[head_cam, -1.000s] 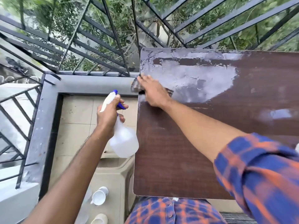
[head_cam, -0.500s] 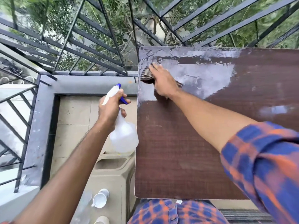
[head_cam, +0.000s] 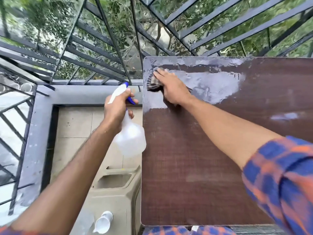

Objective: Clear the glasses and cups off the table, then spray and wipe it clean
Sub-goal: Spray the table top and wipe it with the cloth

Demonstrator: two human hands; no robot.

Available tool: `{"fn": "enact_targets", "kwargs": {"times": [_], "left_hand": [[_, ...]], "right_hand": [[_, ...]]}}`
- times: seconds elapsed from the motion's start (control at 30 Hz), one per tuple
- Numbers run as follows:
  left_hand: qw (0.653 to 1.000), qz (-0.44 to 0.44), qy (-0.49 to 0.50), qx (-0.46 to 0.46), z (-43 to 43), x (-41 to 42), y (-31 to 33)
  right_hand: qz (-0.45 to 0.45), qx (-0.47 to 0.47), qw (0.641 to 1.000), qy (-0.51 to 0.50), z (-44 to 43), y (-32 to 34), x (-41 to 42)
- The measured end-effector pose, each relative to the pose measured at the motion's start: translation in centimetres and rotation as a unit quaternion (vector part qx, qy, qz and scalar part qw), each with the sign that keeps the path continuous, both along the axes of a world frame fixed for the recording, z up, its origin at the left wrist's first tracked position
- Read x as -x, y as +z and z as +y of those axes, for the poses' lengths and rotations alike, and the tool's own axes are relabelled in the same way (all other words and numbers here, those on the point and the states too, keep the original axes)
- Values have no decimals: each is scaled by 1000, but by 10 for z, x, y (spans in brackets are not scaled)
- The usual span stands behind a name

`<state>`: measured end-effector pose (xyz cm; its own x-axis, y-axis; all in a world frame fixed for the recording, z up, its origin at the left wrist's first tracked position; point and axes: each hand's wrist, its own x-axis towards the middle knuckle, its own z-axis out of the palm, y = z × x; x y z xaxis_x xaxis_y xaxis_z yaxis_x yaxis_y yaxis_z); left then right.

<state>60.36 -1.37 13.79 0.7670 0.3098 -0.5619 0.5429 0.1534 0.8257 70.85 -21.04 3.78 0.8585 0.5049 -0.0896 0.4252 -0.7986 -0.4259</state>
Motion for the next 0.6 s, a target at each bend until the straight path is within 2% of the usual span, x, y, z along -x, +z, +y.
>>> {"fn": "enact_targets", "kwargs": {"times": [0.1, 0.23, 0.33, 0.43, 0.6], "left_hand": [[1000, -9, 10, 3, -3, -16, -2], [1000, -10, 27, 10, -5, -33, -3], [1000, 2, 23, 11, -7, -44, -4], [1000, 11, 13, 3, -9, -54, -5], [1000, 12, 19, 9, -17, -63, -3]], "right_hand": [[2, 1, 1000, 16, 21, -3, -6], [-36, -27, 988, 149, 0, -17, 40], [-34, -27, 980, 193, -13, -20, 32], [-30, -11, 986, 167, 5, -18, -23], [1, 16, 998, 63, 37, 2, -99]]}}
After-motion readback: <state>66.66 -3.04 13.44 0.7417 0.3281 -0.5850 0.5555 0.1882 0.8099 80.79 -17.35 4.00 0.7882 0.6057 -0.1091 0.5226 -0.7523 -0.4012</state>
